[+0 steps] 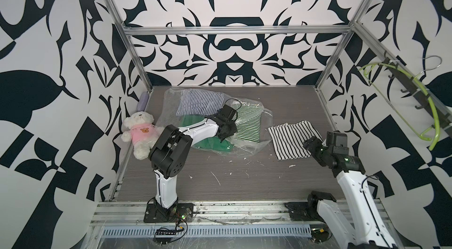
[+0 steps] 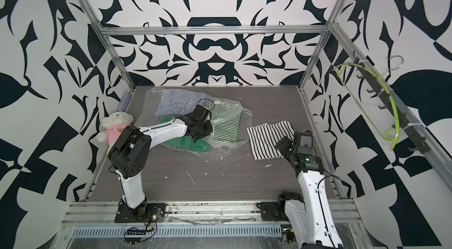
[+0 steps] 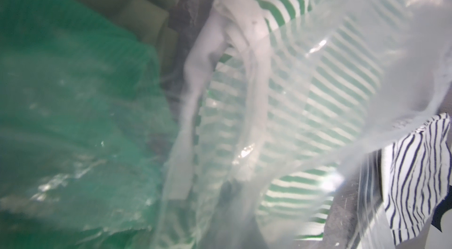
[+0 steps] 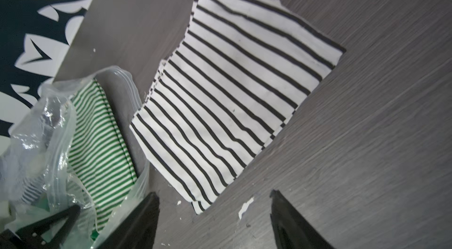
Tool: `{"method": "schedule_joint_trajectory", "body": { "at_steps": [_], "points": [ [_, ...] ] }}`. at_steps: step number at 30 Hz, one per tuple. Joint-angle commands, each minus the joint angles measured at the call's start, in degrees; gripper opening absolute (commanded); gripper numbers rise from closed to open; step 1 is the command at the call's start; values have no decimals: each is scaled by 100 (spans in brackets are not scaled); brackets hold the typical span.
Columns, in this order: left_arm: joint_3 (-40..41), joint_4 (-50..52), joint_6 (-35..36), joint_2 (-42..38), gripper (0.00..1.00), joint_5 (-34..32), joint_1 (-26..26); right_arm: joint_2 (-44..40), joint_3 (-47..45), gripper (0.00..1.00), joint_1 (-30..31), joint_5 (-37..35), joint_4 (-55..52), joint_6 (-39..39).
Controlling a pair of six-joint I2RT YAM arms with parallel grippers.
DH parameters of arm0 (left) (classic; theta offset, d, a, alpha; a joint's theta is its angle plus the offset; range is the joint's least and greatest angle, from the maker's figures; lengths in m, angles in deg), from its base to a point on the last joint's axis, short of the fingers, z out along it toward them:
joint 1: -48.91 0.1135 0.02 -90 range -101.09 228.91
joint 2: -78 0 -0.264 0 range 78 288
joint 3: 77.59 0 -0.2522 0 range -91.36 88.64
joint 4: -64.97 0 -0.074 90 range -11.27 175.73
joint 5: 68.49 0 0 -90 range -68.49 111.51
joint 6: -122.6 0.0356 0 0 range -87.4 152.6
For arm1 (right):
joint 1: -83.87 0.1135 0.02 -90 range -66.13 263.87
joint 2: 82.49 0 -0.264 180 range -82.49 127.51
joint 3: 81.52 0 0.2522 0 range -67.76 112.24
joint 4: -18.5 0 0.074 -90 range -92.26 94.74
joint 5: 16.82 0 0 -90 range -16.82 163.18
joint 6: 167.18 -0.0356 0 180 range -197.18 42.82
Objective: Take the tank top out of the vacuum bag
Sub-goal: Take out the tank top from the vacuum bag, then move the tank top to the corner of the board.
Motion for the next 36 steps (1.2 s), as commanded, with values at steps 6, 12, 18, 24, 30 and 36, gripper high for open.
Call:
{"method": "schedule_joint_trajectory", "body": {
  "at_steps": [6, 12, 18, 24, 30, 36],
  "points": [
    [-101, 15, 251, -190, 0, -2, 72, 1344, 406, 76, 468, 210, 311, 757],
    [145, -165, 206, -259, 0, 54, 56, 2567, 711, 75, 656, 329, 833, 748],
    [207, -189, 204, -251, 0, 60, 56, 3425, 660, 67, 689, 336, 1615, -6],
    [211, -172, 232, -286, 0, 63, 56, 4297, 962, 66, 689, 227, 2083, -67],
    [287, -173, 239, -353, 0, 50, 47, 4739, 1457, 66, 689, 251, 2259, 151],
    [295, -163, 209, -409, 0, 13, 34, 4000, 1701, 70, 891, -386, 1792, 1344]
  ]
}}
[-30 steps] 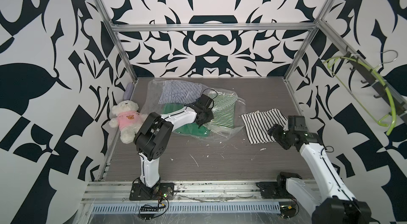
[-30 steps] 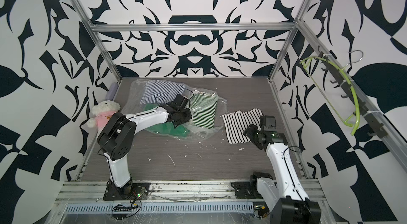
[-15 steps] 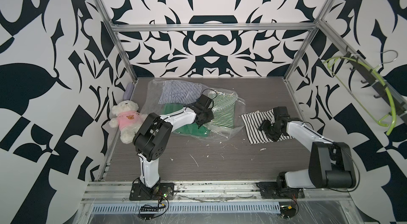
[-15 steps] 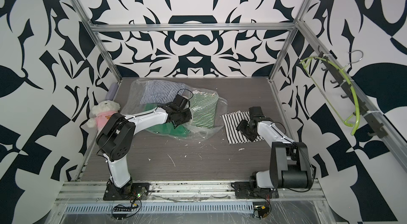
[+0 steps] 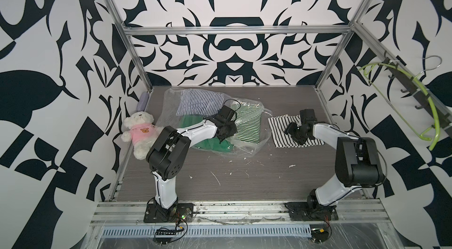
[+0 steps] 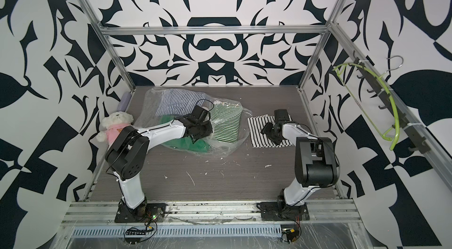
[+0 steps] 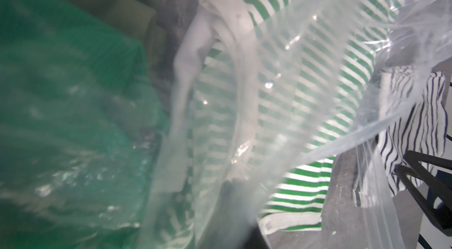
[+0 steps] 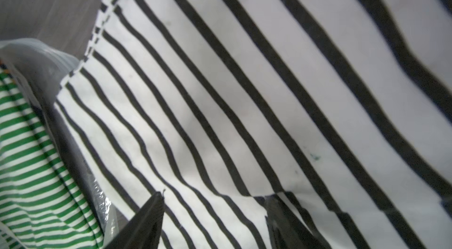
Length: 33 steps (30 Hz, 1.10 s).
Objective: Take the tank top out of the vacuum bag
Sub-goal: Move the tank top to the corner of the board.
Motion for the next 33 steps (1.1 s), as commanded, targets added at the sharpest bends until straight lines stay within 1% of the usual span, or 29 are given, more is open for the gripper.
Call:
{"method": "schedule_joint_trajectory", "body": {
  "at_steps": [1, 2, 3, 4, 7, 8, 12, 17, 20, 24, 27, 33],
  "points": [
    [69, 82, 35, -217, 0, -112, 30, -689, 140, 73, 110, -480, -169, 974],
    [59, 82, 37, -208, 0, -118, 28, -796, 106, 74, 102, -462, -135, 1229],
    [52, 82, 38, -191, 0, -115, 27, -858, 102, 79, 110, -432, -124, 1545],
    [35, 82, 40, -173, 0, -103, 19, -867, 138, 85, 111, -384, -163, 1880],
    [17, 106, 37, -129, 0, -85, 3, -660, 463, 95, 109, -320, -560, 2752],
    [17, 107, 35, -123, 0, -84, 0, -563, 575, 99, 105, -332, -667, 2928],
    [-22, 167, 73, -80, 0, -68, 1, -89, 962, 99, 110, -588, -1068, 3374],
    [-80, 196, 96, -58, 0, -63, 0, 582, 1433, 99, 107, -680, -1545, 3493],
    [-106, 213, 87, -46, 0, -59, -1, 934, 1542, 99, 105, -733, -1582, 3422],
    [-88, 228, 64, -89, 0, -87, 1, 1410, 1785, 99, 86, -981, -1695, 3426],
    [-89, 288, 93, -117, 0, -141, 1, 1753, 2077, 99, 17, -1132, -1795, 3420],
    [-6, 377, 123, -259, 0, -334, -1, 2376, 2790, 99, -165, -1134, -1888, 3322]
  ]
}}
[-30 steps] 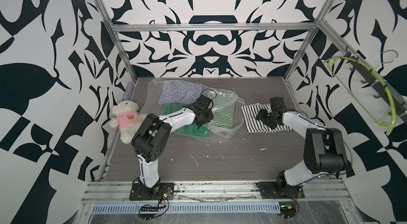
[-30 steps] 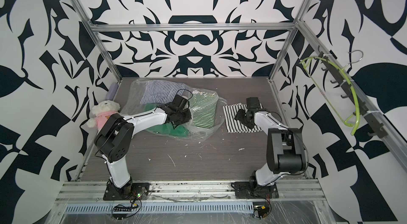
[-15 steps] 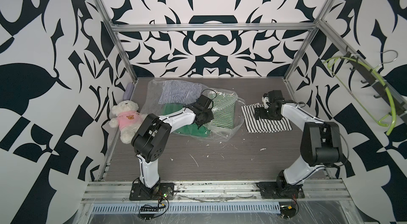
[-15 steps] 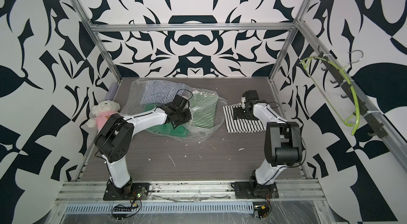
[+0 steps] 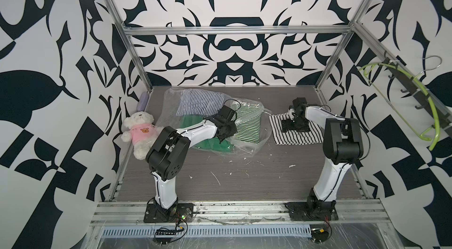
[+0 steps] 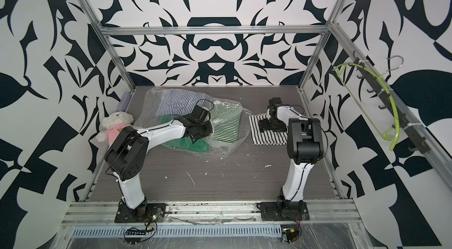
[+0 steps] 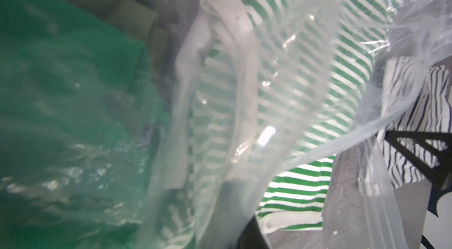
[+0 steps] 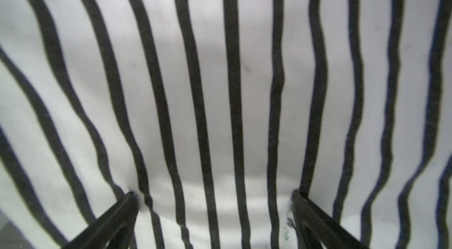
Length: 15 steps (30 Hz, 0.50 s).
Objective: Take the tank top out of the vacuum bag
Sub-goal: Move the tank top to the corner of the board.
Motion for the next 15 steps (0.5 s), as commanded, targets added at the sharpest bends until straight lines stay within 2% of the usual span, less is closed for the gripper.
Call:
{"method": "schedule_joint_trajectory", "body": {
  "at_steps": [1, 3, 11, 13, 15],
  "points": [
    [15, 323, 78, -269, 0, -280, 24, 397, 448, 99, -121, -240, -121, -45],
    [79, 332, 76, -334, 0, -351, 38, 647, 757, 99, -158, -453, -170, -57],
    [188, 373, 48, -426, 0, -361, 78, 1645, 2184, 100, -157, -395, -329, 367],
    [192, 352, 26, -412, 0, -356, 77, 1622, 2346, 100, -135, -363, -431, 419],
    [185, 337, 11, -401, 0, -362, 78, 1263, 2082, 99, -47, -356, -193, 480]
  ]
}}
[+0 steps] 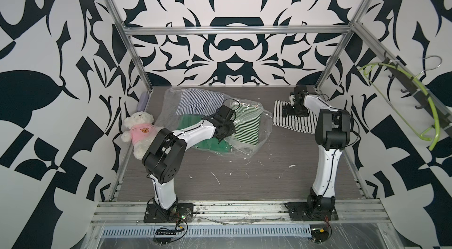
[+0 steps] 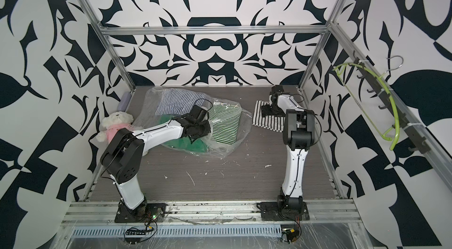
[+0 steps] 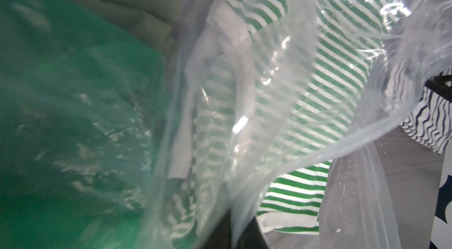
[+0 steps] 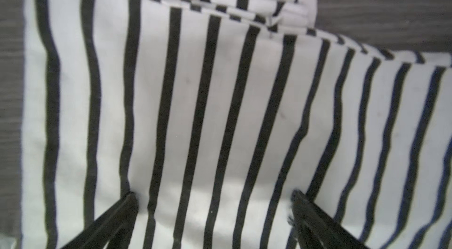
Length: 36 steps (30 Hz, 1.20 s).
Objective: Take the tank top out of the vacuum bag
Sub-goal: Move the tank top to the corner of the board.
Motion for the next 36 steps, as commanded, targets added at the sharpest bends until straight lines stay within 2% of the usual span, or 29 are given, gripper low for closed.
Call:
{"method": "schedule_joint_trajectory", "body": {
  "at_steps": [1, 5, 9, 14, 18, 26, 28, 31, 36],
  "points": [
    [114, 134, -21, -120, 0, -167, 71, -495, -384, 100, 136, -250, 35, 213],
    [66, 94, -57, -63, 0, -117, 71, -1650, -1578, 99, 292, -384, 804, -297],
    [39, 79, -58, -37, 0, -97, 71, -2745, -2919, 96, 272, -396, 1406, -1755],
    [-5, 83, 0, 1, 0, -51, 71, -3683, -4031, 85, 260, 446, 1729, -3740],
    [17, 52, 1, -7, 0, -25, 71, -4195, -4764, 79, 137, 613, 2178, -4911],
    [133, -3, -9, -95, 0, -36, 71, -3962, -5488, 75, -644, 1431, 3291, -6217],
    [160, -10, -21, -121, 0, -34, 71, -3817, -5615, 71, -730, 1460, 3576, -6489],
    [199, -39, -55, -148, 0, -40, 63, -3655, -5624, 68, -749, 1195, 3768, -6477],
    [232, -71, -87, -158, 0, -38, 54, -3160, -5494, 57, -860, 1190, 3967, -6672]
  ]
}}
